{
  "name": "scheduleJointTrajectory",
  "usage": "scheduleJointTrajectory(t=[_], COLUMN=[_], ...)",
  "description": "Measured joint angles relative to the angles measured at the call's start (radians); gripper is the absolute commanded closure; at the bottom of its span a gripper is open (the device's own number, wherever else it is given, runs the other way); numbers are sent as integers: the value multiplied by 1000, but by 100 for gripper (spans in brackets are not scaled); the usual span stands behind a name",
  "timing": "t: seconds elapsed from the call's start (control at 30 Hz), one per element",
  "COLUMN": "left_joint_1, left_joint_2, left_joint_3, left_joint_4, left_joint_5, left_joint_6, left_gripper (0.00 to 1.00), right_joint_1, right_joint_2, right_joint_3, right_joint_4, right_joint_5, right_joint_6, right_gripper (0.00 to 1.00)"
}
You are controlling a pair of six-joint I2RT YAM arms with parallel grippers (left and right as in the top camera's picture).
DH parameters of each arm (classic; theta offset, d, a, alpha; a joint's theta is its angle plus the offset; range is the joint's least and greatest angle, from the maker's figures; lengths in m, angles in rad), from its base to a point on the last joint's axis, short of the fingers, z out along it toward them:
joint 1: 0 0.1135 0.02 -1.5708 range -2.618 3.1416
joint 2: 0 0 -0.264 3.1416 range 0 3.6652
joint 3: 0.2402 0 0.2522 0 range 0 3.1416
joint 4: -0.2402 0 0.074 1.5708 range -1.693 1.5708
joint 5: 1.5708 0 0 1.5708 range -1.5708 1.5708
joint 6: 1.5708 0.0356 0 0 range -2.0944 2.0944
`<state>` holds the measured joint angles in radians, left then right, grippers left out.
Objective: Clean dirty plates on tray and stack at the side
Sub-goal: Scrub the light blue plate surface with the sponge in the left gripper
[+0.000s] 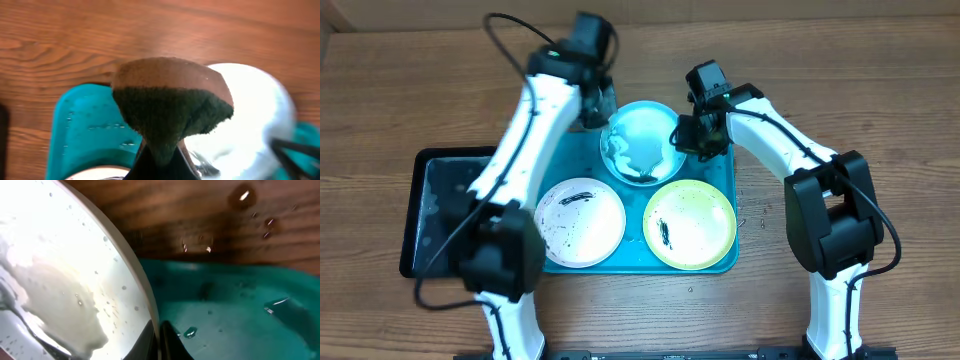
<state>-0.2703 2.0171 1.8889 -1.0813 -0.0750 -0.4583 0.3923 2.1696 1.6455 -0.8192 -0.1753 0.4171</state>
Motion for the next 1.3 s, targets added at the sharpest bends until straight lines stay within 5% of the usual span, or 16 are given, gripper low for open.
scheduleJointTrajectory(t=[0.2, 0.57, 1.3], left_joint_1=[-18, -121, -63], left_joint_2=[34, 300, 300], left_joint_3=[4, -5, 77], left_joint_4=[21, 50, -124], left_joint_5=[213, 319, -124], left_joint_6=[0, -7, -7], left_gripper=[96, 96, 96], right_joint_1=[0, 0, 14], right_joint_2=[1, 11, 12], right_joint_3=[4, 4, 13], right_joint_4=[-2, -37, -45], right_joint_5=[11, 24, 1], right_joint_6=[51, 88, 103], right_gripper=[96, 96, 96])
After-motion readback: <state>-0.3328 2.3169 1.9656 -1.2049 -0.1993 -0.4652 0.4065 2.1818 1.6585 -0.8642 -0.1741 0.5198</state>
